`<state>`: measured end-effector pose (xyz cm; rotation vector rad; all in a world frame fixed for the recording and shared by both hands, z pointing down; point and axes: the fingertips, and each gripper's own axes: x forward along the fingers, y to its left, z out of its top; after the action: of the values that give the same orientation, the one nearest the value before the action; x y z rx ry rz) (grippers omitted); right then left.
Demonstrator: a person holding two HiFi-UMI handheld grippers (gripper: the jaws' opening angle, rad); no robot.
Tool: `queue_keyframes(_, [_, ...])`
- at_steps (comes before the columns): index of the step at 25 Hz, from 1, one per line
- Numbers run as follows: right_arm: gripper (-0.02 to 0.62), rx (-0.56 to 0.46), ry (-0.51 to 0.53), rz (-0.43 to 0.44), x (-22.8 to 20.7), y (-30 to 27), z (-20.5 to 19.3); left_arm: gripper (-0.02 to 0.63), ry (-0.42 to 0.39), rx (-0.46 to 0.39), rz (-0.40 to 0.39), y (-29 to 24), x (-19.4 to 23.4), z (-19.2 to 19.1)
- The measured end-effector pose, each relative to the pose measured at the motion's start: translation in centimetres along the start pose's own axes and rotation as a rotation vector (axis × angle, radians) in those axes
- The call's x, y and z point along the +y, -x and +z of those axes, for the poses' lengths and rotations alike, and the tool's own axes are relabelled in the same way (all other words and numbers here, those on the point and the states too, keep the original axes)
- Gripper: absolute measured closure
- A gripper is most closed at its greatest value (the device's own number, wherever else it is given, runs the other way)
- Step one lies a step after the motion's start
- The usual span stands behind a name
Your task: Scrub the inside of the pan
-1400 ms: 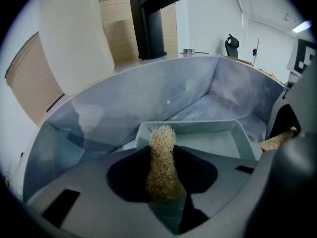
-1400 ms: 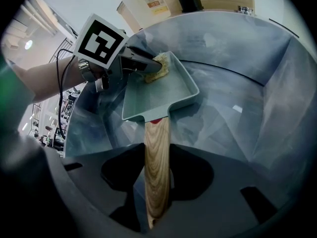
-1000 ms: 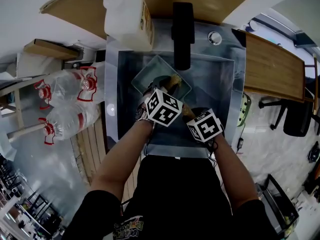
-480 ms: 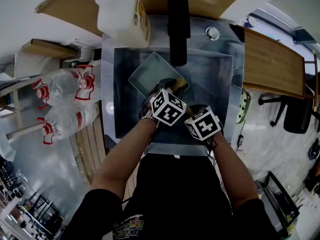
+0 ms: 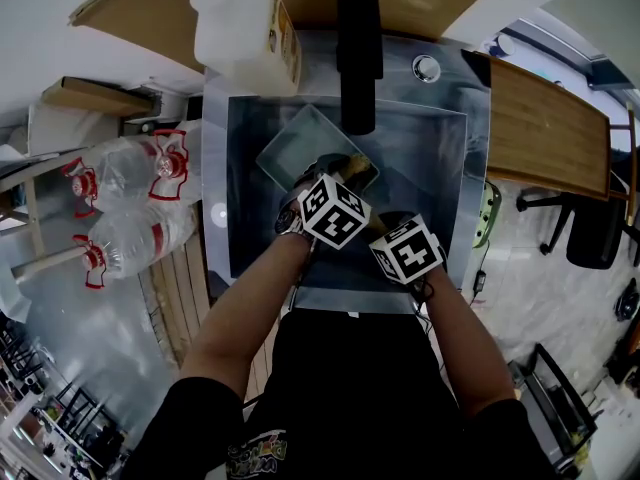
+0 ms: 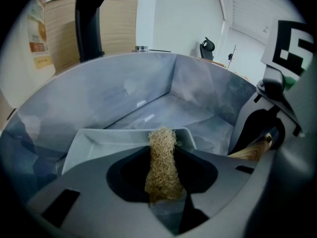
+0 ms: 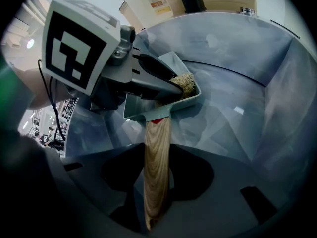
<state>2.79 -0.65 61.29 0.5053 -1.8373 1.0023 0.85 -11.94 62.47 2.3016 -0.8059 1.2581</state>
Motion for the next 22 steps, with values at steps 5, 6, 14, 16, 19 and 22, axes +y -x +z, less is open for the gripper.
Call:
queue_keyframes(5, [0.436, -0.001, 0.000, 0.004, 0.0, 0.0, 0.0, 0.460, 0.023, 0.012, 0.050, 0.2, 2.7, -0.1])
queue_keyframes(6, [0.436, 0.000, -0.001, 0.004, 0.0, 0.0, -0.1, 0.460, 0.029, 0.015, 0.061, 0.2, 3.4, -0.2])
queue_keyframes(14, [0.436, 0.008, -0.004, 0.012, 0.0, 0.0, -0.1, 0.460, 0.068, 0.034, 0.157, 0.8, 8.6, -0.5])
queue_keyframes(16, [0.436, 0.009, -0.006, 0.015, 0.0, 0.0, -0.1, 0.460, 0.071, 0.038, 0.183, 0.9, 9.7, -0.5])
queue_keyframes(19, [0.436, 0.012, -0.008, 0.018, 0.0, -0.1, 0.0, 0.460, 0.083, 0.043, 0.218, 1.0, 11.0, -0.7])
queue_keyframes(22, [0.436, 0.014, -0.011, 0.021, 0.0, 0.0, -0.1, 0.460, 0.078, 0.050, 0.235, 1.1, 11.6, -0.7])
